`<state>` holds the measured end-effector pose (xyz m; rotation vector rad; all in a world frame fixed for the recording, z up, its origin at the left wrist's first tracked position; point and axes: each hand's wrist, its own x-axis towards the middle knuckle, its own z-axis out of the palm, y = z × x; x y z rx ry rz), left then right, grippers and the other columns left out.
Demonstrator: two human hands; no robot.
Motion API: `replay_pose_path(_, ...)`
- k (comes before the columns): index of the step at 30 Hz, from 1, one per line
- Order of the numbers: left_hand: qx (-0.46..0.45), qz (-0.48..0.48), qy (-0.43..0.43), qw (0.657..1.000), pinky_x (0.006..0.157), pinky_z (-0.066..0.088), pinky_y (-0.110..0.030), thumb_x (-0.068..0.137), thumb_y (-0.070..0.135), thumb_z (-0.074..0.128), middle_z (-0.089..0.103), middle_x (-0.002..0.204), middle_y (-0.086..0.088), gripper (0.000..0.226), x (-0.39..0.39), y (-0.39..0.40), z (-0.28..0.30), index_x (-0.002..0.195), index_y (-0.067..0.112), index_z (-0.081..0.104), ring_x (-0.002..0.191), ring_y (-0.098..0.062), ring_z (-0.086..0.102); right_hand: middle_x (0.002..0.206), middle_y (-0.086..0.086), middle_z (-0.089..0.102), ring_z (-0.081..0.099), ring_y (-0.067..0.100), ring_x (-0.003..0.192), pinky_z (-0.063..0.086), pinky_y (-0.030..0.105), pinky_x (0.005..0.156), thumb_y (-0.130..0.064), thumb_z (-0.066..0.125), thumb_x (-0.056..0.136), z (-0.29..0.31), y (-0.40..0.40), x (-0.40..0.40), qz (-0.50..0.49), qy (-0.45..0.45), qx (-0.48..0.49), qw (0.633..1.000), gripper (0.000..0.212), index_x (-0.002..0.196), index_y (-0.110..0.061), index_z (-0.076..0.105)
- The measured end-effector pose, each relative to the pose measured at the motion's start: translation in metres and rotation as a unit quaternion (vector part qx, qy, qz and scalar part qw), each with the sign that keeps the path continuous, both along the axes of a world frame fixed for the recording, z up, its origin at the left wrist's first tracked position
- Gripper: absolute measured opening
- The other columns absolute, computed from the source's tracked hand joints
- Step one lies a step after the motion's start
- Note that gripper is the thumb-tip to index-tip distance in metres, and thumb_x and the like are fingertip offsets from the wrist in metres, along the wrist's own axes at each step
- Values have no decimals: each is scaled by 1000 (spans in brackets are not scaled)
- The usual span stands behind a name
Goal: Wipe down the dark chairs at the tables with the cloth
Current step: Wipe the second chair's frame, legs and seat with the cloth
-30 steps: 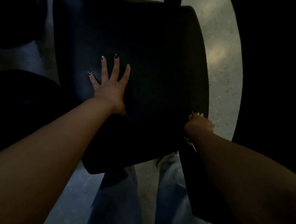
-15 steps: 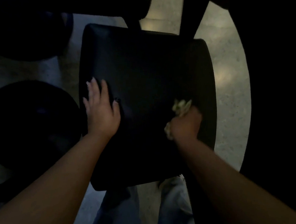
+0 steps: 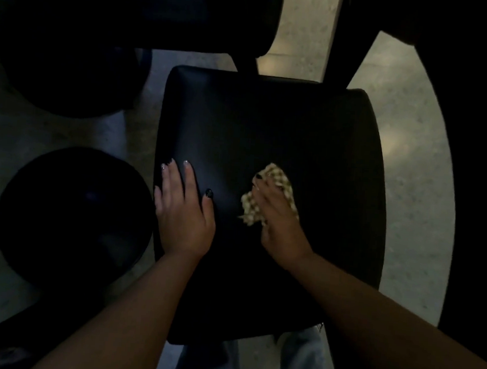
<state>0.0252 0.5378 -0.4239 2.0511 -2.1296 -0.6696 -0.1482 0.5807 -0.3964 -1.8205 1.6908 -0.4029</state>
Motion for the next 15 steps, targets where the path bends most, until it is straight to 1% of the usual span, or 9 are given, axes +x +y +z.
replay_pose_path(2, -1, 3, -4, 1000, 118, 11, -48, 95, 29, 45, 12, 161, -18, 67, -1, 0, 0, 153, 7, 21, 150, -30, 7, 136, 35, 42, 36, 52, 130, 27, 62, 109, 17, 46, 77, 9, -23, -26, 33, 26, -32, 999, 48, 125, 18, 49)
replay_pose_path(3, -3, 5, -8, 1000, 118, 10, -47, 95, 31, 41, 12, 161, -17, 67, -1, 0, 0, 153, 7, 21, 150, -30, 7, 136, 35, 42, 37, 50, 130, 27, 59, 110, 13, 45, 82, 11, -43, -39, 11, 37, -53, 998, 45, 126, 18, 47)
replay_pose_path(5, -7, 3, -19, 1000, 119, 9, -46, 94, 35, 36, 12, 161, -17, 68, -2, 2, -1, 154, 7, 20, 150, -29, 7, 145, 27, 37, 32, 38, 138, 19, 45, 118, 11, 43, 87, 13, -91, -64, -88, 57, -57, 993, 50, 137, 9, 40)
replay_pose_path(8, -13, 3, -32, 999, 119, 11, -47, 93, 36, 34, 13, 161, -18, 68, -2, 2, -3, 153, 7, 20, 149, -30, 8, 153, 14, 29, 23, 25, 143, 12, 35, 120, 9, 42, 91, 4, -150, -78, -208, 51, -32, 976, 58, 146, -2, 29)
replay_pose_path(10, -15, 4, -35, 999, 119, 11, -47, 93, 36, 32, 13, 161, -18, 68, -2, 2, -4, 153, 7, 21, 149, -30, 9, 154, 14, 27, 21, 24, 144, 2, 22, 119, 8, 42, 90, -8, -159, -62, -225, 63, -23, 972, 60, 147, -2, 28)
replay_pose_path(11, -16, 5, -35, 999, 118, 11, -47, 93, 36, 32, 13, 161, -18, 68, -2, 2, -4, 153, 7, 21, 149, -30, 9, 153, 16, 28, 22, 27, 143, -4, 14, 115, 10, 42, 88, -13, -155, -49, -214, 61, -31, 974, 59, 145, 1, 30)
replay_pose_path(12, -16, 7, -32, 999, 118, 12, -48, 92, 36, 32, 14, 161, -18, 68, -2, 2, -4, 153, 7, 22, 149, -30, 10, 150, 22, 29, 25, 32, 142, -6, 10, 112, 15, 40, 85, -16, -147, -35, -196, 48, -45, 978, 58, 142, 6, 33)
replay_pose_path(13, -15, 9, -30, 999, 118, 12, -48, 92, 36, 32, 14, 161, -18, 68, -2, 2, -4, 152, 7, 23, 149, -30, 10, 147, 28, 32, 28, 38, 139, -4, 14, 114, 20, 39, 81, -18, -135, -23, -172, 28, -53, 983, 57, 137, 12, 37)
replay_pose_path(15, -13, 10, -24, 1000, 118, 13, -48, 92, 36, 32, 15, 160, -18, 67, -1, 1, -2, 152, 7, 24, 149, -30, 10, 141, 34, 36, 33, 45, 135, 11, 35, 118, 26, 38, 74, -17, -108, -7, -109, 0, -50, 993, 57, 130, 16, 44)
